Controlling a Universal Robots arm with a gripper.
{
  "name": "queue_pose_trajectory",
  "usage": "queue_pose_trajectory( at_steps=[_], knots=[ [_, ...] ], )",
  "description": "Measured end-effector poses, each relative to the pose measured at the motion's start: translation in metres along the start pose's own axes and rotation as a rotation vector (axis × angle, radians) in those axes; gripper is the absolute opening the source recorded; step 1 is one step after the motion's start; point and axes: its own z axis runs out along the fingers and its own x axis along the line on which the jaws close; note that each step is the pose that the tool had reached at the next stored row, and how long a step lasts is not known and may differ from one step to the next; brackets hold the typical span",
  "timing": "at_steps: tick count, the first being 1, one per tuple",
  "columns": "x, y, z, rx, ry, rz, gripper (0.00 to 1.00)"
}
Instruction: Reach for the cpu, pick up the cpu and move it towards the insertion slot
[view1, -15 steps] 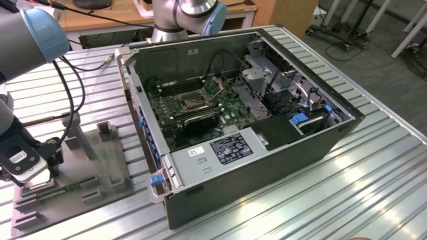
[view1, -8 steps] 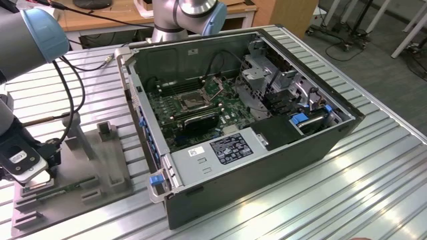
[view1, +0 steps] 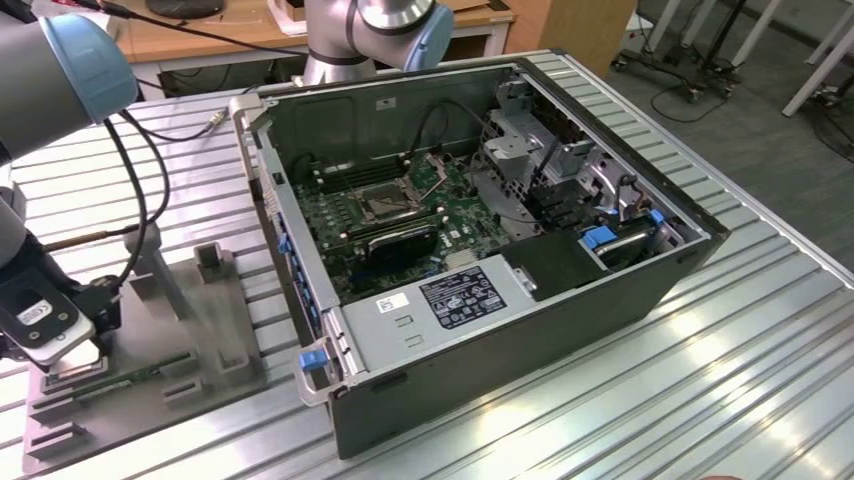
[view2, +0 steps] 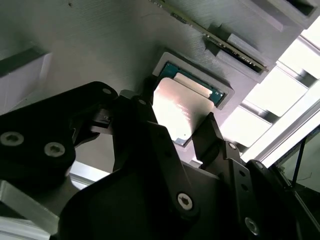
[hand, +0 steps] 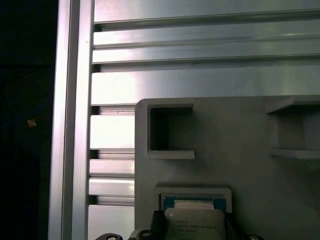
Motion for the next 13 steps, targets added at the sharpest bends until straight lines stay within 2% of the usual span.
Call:
queue_pose_trajectory(
  at_steps=[9, 13],
  knots=[
    [0.0000, 0.0004, -0.0097, 0.0005, 0.0000, 0.000, 0.55],
    [0.0000, 0.0004, -0.0104, 0.0004, -0.0002, 0.000, 0.55]
  ],
)
